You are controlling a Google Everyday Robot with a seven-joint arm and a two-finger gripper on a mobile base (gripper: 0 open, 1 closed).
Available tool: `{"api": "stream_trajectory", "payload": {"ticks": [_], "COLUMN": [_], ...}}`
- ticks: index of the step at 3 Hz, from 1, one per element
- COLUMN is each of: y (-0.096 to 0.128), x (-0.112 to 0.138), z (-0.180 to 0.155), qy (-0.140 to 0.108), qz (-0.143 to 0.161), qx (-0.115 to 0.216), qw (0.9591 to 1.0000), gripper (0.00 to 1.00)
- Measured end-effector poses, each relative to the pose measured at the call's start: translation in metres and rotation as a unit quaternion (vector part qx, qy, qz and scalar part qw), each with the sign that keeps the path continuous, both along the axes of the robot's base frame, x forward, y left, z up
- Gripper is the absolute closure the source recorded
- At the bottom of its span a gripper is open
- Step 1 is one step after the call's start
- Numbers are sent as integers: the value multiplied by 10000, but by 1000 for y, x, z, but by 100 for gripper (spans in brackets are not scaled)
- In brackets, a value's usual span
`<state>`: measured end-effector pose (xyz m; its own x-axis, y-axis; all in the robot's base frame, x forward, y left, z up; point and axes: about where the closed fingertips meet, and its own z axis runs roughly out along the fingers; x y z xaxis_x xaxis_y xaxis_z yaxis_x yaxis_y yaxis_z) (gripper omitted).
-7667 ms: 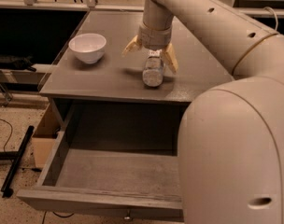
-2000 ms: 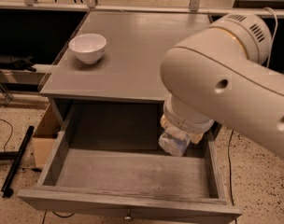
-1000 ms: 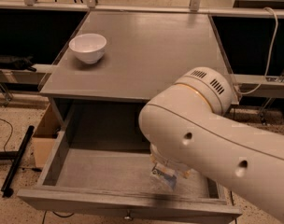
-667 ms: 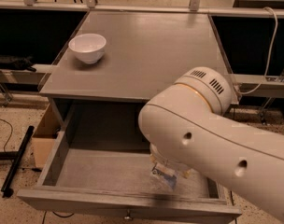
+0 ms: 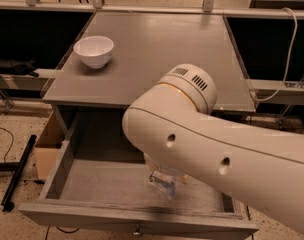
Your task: Place blue plastic bottle into top drawer
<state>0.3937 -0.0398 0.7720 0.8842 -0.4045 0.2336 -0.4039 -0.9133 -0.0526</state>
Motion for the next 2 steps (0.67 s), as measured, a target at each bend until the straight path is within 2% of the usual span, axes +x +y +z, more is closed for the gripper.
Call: {"api": "stream_trajectory", "payload": {"ticks": [2], "y": [4], "x": [8], "z": [-7], "qy": [60], "qz": [125], "qx": [-125], "qw": [9998], "gripper": [100]}}
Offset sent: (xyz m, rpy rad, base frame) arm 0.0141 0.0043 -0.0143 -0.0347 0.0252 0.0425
